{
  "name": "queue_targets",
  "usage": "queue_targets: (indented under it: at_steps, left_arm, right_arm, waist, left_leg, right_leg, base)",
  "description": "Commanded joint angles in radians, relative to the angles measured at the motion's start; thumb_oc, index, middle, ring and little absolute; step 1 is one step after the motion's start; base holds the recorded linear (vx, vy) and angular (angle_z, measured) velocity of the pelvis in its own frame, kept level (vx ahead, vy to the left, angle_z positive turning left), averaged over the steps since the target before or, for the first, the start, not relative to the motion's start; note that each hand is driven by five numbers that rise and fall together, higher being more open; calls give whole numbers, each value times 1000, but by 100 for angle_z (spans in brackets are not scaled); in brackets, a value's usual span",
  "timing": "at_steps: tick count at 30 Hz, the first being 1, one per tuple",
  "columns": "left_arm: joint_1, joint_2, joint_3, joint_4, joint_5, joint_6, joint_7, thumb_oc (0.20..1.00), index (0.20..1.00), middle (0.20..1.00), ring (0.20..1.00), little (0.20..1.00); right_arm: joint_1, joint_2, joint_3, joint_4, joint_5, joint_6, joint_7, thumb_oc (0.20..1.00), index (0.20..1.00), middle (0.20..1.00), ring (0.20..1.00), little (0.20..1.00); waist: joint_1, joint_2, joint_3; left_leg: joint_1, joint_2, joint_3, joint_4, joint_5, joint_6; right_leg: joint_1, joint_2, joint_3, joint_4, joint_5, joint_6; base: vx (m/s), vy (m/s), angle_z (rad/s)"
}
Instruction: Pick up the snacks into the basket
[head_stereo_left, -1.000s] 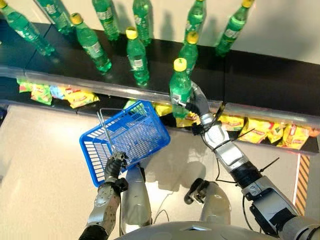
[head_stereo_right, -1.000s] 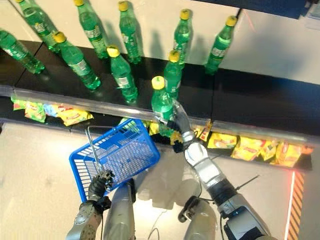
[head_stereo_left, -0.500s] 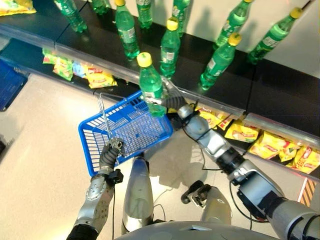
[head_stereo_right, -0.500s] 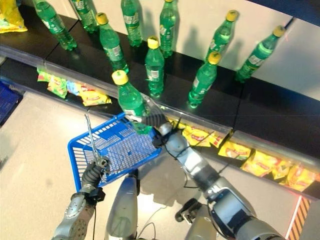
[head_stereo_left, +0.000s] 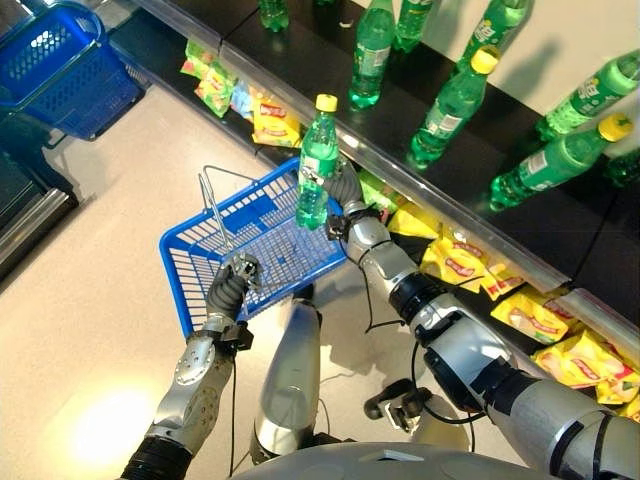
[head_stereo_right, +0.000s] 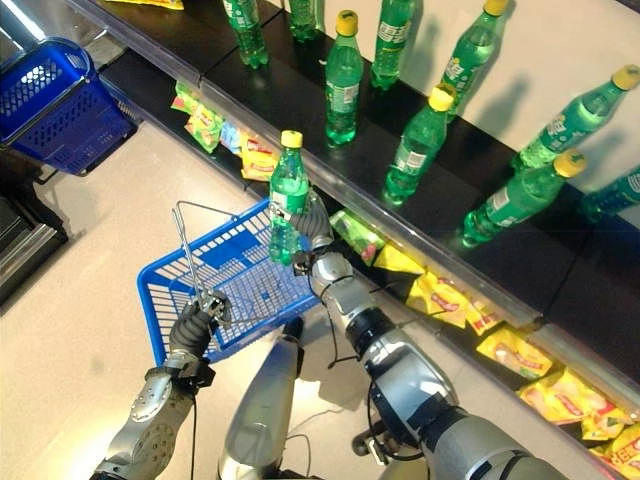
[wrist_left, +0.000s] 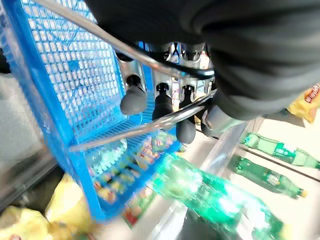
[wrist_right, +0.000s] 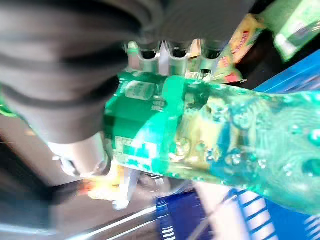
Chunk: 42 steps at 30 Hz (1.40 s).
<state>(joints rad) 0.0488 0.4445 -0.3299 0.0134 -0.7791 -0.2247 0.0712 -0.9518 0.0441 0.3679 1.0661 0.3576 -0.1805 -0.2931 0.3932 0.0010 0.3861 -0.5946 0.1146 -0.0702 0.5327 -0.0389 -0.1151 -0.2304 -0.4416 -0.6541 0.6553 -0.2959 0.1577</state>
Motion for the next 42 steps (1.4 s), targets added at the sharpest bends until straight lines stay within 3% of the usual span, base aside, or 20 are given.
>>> queue_targets:
  at_steps: [1, 14, 26, 35, 42]
  left_arm:
    - [-100, 19, -66, -236, 4, -97, -79, 200, 200, 200, 200, 200]
    - [-222, 9, -196, -303, -79, -62, -174, 200, 200, 200, 200, 200]
    - [-271, -25, -273, -351, -176, -35, -197, 200, 200, 200, 200, 200]
    - [-289, -17, -308, -382, -205, -16, -223, 200, 200, 200, 200, 200]
    - [-266, -8, -304, -393, -223, 13, -253, 200, 200, 200, 200, 200]
  right_arm:
    - [-123, 49, -16, 14, -8, -70, 33, 200, 200, 200, 200, 200]
    - [-115, -26, 55, 237, -276, 5, 75, 200, 200, 200, 200, 200]
    - [-91, -45, 97, 285, -408, 32, 73, 200, 200, 200, 200, 200]
    - [-121, -57, 282, 306, -724, 59, 121, 200, 200, 200, 200, 200]
    - [-69, -82, 265, 339, -754, 79, 154, 200, 200, 200, 200, 200]
  waist:
    - [31, 39, -49]
    - [89, 69, -36]
    - [105, 94, -17]
    - [125, 103, -1]
    - [122, 114, -5]
  left_leg:
    - [-16, -7, 37, 17, -39, 53]
    - [-69, -44, -9, 30, -30, 63]
    - [-111, -57, -22, 49, -27, 71]
    - [-143, -66, -35, 52, -18, 70]
    - [-149, -65, -34, 40, -11, 70]
  right_leg:
    - [-69, -3, -14, -43, 171, 16]
    - [-91, -20, -52, -4, 155, 24]
    - [-130, -31, -63, 32, 143, 26]
    - [-155, -41, -75, 47, 137, 26]
    - [-170, -50, -73, 55, 138, 30]
  base:
    - [-7, -10, 16]
    - [-5, 4, 16]
    - [-12, 3, 7]
    - [-16, -10, 7]
    - [-4, 11, 5]
